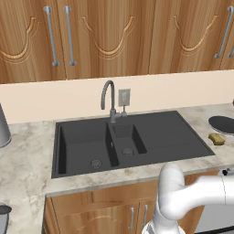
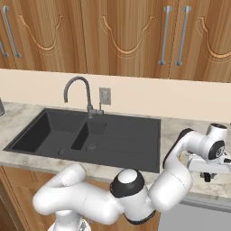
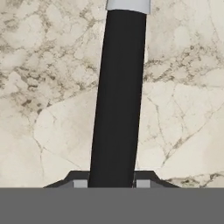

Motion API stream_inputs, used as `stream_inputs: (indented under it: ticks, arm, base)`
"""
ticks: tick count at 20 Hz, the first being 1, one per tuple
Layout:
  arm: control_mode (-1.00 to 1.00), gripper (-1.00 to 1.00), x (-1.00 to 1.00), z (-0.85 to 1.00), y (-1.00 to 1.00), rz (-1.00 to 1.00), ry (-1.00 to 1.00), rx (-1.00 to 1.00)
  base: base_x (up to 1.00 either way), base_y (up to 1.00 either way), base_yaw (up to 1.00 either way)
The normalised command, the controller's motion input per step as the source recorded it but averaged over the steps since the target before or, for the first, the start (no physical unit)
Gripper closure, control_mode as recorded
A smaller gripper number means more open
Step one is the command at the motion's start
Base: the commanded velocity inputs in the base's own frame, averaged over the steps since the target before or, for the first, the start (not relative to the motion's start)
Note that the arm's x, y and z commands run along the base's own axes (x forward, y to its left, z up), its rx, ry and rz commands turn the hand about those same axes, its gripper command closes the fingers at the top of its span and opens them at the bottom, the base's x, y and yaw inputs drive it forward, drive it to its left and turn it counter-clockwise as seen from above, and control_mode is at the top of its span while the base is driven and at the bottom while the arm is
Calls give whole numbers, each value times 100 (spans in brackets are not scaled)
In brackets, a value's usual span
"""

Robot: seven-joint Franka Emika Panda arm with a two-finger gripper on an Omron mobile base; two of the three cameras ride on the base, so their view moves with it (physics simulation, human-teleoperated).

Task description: Pick the pan and sponge and place them into the sink. Then turn on the water.

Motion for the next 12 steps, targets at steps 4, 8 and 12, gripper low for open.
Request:
stream_inputs:
  ticks: [4,8,12]
  arm:
    - [-100,100,-57,8,35,20,-11,1]
    - [-100,100,-99,85,61,22,-20,0]
    - [-100,100,-91,99,99,23,-9,-6]
  base:
    - [0,0,0]
    - [0,0,0]
    - [0,0,0]
